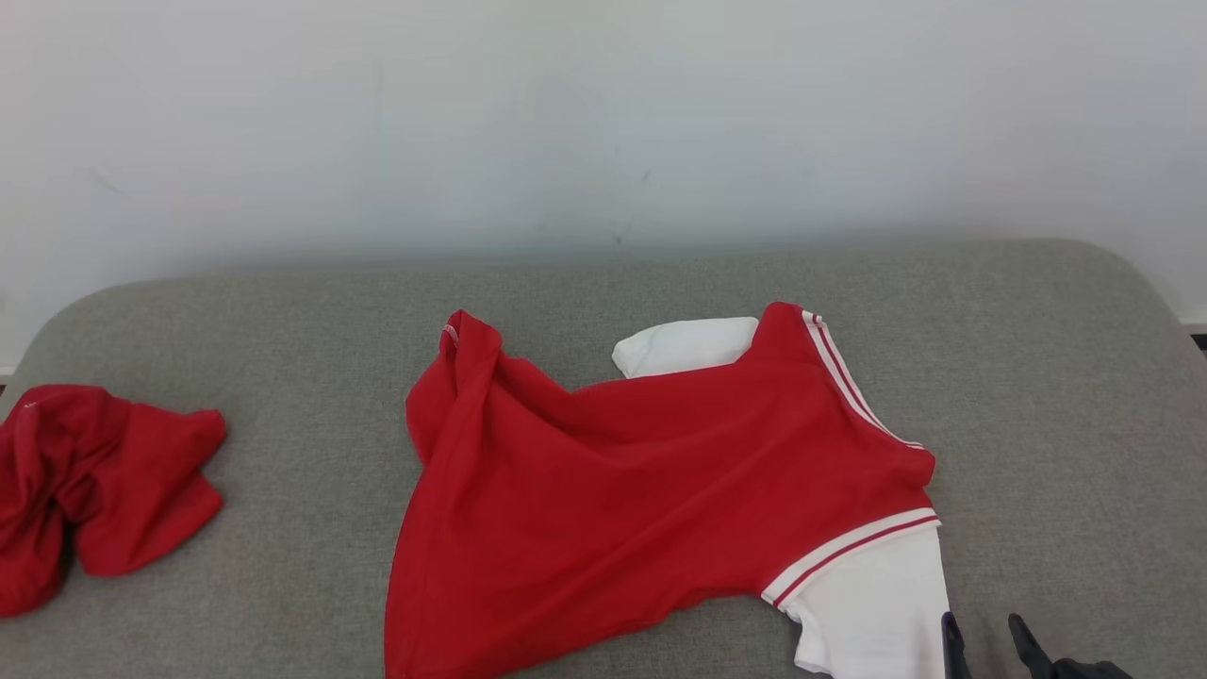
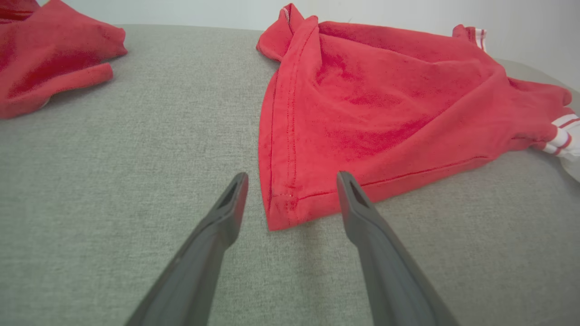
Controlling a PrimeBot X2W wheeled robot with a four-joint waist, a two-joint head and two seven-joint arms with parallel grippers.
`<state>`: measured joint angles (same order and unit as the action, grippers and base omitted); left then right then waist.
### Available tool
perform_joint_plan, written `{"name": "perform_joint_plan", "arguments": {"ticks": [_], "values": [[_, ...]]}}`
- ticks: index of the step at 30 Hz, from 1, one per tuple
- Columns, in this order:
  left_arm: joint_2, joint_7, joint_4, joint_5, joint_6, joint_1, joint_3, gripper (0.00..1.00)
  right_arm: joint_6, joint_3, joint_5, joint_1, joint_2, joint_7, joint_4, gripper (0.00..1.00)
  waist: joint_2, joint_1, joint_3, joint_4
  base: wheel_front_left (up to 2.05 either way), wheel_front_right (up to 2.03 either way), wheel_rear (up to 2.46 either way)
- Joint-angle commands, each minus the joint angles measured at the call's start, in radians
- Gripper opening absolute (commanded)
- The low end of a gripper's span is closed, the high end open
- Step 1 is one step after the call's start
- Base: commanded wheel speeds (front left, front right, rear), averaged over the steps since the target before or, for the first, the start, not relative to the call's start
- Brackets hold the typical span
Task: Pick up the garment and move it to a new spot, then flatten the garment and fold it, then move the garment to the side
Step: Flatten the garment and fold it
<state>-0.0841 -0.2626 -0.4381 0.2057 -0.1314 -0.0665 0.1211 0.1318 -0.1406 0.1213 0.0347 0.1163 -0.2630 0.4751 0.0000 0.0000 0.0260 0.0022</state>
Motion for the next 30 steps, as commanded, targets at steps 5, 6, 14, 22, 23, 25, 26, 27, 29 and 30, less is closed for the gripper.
{"name": "perform_joint_plan", "arguments": {"ticks": [5,6,14,22,23,25,26,27,29,30], "values": [[-0.004,-0.003,-0.085,0.048,0.002,0.056,0.035,1.00,-0.003,0.013,-0.010,-0.041,0.004,0.001,0.105,1.00,0.0000,0.0000,-0.013,0.002,0.00,0.00,0.00],[-0.004,-0.003,-0.099,0.059,0.002,0.066,0.040,1.00,-0.003,0.018,-0.005,-0.052,0.000,0.001,0.123,1.00,0.0000,0.0000,-0.015,0.003,0.00,0.00,0.00],[-0.010,-0.003,-0.189,0.089,0.002,0.136,0.070,1.00,-0.003,0.041,-0.007,-0.109,-0.015,0.001,0.262,1.00,0.0000,0.0000,-0.036,0.002,0.00,0.00,0.00],[-0.012,-0.003,-0.241,0.130,0.002,0.186,0.105,0.02,-0.003,0.067,0.021,-0.160,-0.019,0.005,0.374,0.00,0.0000,0.0000,-0.046,0.006,0.00,0.00,0.00],[-0.010,-0.003,-0.242,0.141,0.002,0.189,0.101,0.00,-0.003,0.070,0.024,-0.163,-0.019,0.005,0.376,0.00,0.0000,0.0000,-0.045,0.007,0.00,0.00,0.00],[-0.007,-0.003,-0.251,0.151,0.002,0.189,0.095,0.00,-0.002,0.071,0.033,-0.168,-0.014,0.004,0.368,0.00,0.0000,0.0000,-0.044,0.007,0.00,0.00,0.00],[-0.007,-0.003,-0.251,0.149,0.002,0.190,0.100,0.00,-0.002,0.074,0.035,-0.169,-0.011,0.004,0.357,0.00,0.0000,0.0000,-0.044,0.006,0.00,0.00,0.00],[-0.010,-0.003,-0.248,0.146,0.002,0.187,0.105,0.00,-0.003,0.075,0.040,-0.168,-0.009,0.003,0.341,0.00,0.0000,0.0000,-0.043,0.006,0.00,0.00,0.00],[-0.016,-0.003,-0.223,0.138,0.002,0.178,0.110,0.00,-0.002,0.080,0.050,-0.159,-0.007,0.000,0.300,0.00,0.0000,0.0000,-0.041,0.005,0.00,0.00,0.00],[-0.015,-0.003,-0.199,0.142,0.002,0.171,0.103,0.00,-0.002,0.078,0.060,-0.152,-0.008,-0.001,0.272,0.00,0.0000,0.0000,-0.041,0.005,0.00,0.00,0.00]]}}
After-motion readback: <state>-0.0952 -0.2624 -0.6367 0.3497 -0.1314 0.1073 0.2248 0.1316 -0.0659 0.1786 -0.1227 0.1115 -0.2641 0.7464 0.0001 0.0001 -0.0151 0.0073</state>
